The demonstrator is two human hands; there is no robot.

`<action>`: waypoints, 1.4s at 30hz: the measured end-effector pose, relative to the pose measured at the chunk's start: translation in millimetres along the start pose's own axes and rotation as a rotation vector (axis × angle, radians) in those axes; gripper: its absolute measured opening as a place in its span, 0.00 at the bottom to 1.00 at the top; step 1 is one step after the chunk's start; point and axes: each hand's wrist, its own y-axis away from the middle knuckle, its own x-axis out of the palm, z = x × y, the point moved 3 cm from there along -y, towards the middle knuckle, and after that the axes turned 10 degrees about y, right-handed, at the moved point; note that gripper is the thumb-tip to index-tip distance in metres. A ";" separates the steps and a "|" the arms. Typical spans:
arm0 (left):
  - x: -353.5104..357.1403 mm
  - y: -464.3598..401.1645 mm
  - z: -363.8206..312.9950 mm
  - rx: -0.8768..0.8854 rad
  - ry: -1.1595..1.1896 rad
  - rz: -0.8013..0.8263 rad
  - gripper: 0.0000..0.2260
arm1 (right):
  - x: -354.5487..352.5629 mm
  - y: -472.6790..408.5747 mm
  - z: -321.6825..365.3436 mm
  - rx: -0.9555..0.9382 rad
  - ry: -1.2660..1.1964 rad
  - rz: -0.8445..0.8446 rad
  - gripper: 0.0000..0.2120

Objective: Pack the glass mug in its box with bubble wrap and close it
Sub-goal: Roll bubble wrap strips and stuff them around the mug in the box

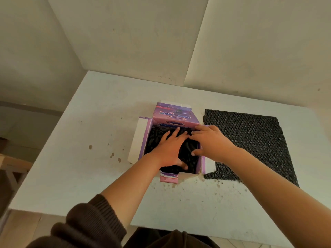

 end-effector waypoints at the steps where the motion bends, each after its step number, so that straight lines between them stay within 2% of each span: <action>1: 0.9 -1.2 0.7 0.003 -0.032 0.017 0.50 | -0.1 8.4 1.1 0.002 -0.032 -0.028 0.25; 5: 1.4 -6.3 2.7 0.006 -0.227 0.088 0.48 | 21.2 44.1 18.9 0.046 -0.140 -0.218 0.20; 6: 1.7 -7.9 2.4 0.015 -0.274 0.098 0.48 | 30.3 48.6 20.3 0.117 -0.253 -0.260 0.22; 9: 4.5 -13.1 -1.9 0.036 -0.445 0.132 0.48 | 48.9 53.1 23.1 0.319 -0.719 -0.249 0.28; 11: 6.0 -17.7 -4.4 0.051 -0.566 0.147 0.49 | 51.7 52.3 29.0 0.367 -0.858 -0.230 0.32; 14: 3.7 -20.4 -1.6 0.076 -0.539 0.162 0.49 | 55.1 49.2 35.5 0.400 -0.906 -0.215 0.33; 18: 0.3 -9.3 6.2 0.136 -0.174 0.107 0.49 | 60.9 47.6 39.8 0.453 -1.073 -0.222 0.31; 22: -0.4 -5.7 -2.5 0.092 0.074 0.087 0.37 | 65.6 46.9 41.5 0.492 -1.170 -0.251 0.30; 28: 15.5 -8.3 -0.3 0.157 -0.409 0.146 0.44 | 67.0 49.1 43.3 0.514 -1.309 -0.263 0.28; 34: 16.3 -13.4 -2.1 0.107 -0.642 0.171 0.43 | 69.2 47.9 42.2 0.518 -1.354 -0.281 0.29; 38: 19.9 -11.5 -3.8 0.086 -0.686 0.148 0.42 | 69.4 49.7 42.1 0.521 -1.352 -0.277 0.29; 42: 16.7 -10.8 2.4 0.093 -0.505 0.176 0.46 | 67.6 50.9 44.1 0.508 -1.374 -0.281 0.28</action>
